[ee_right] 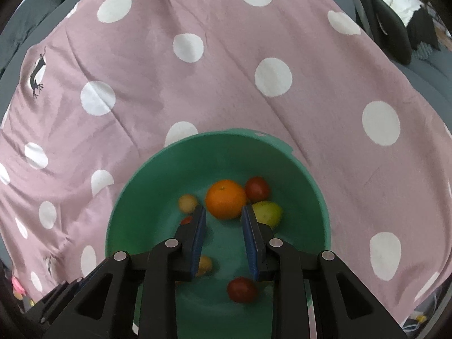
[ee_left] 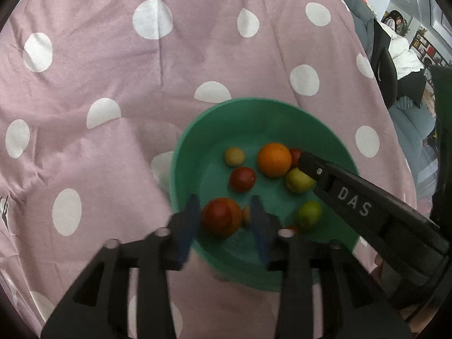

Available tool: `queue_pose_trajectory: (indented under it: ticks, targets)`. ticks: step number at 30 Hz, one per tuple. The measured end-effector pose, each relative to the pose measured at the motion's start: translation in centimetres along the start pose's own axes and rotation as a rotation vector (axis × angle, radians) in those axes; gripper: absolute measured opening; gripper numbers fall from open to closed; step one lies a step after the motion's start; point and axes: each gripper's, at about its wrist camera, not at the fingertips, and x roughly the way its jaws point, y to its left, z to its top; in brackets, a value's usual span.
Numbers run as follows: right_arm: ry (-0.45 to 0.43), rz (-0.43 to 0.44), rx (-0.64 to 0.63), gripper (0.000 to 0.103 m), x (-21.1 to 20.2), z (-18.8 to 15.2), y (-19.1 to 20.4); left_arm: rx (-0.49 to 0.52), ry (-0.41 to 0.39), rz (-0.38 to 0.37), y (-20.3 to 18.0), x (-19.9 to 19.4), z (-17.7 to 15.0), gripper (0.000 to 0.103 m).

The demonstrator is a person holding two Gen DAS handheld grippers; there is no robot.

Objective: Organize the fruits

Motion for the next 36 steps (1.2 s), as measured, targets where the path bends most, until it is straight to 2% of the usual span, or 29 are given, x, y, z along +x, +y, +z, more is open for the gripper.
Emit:
queue_pose_trajectory:
  ticks: [2,4,7,9,10,13,25,36]
  targets:
    - [0.006,-0.009,0.003,0.031,0.0,0.0,-0.1,0.0,0.003,-0.022,-0.2,-0.1,0.0,0.059]
    - [0.008,-0.011,0.006,0.034,0.0,0.0,-0.2,0.009,0.002,-0.021,-0.6,-0.3,0.0,0.064]
    - [0.01,-0.003,0.022,0.045,-0.1,0.1,-0.6,0.009,0.001,-0.009,-0.9,-0.5,0.0,0.067]
    - [0.002,-0.011,0.031,0.045,-0.3,0.1,-0.9,0.005,0.007,0.003,-1.0,-0.8,0.0,0.068]
    - [-0.001,-0.012,0.034,0.045,-0.5,0.2,-1.0,0.005,0.01,0.018,-1.1,-0.9,0.0,0.073]
    - [-0.01,-0.009,0.041,0.045,-0.9,0.3,-1.3,0.019,0.007,0.089,-1.4,-1.6,0.0,0.079]
    - [-0.031,-0.038,0.017,0.045,-1.6,0.4,-1.1,0.041,-0.012,0.103,-1.3,-2.4,-0.5,0.079]
    - [-0.032,-0.047,0.01,0.045,-1.9,0.5,-1.2,0.015,0.002,0.115,-0.9,-2.4,-0.4,0.079]
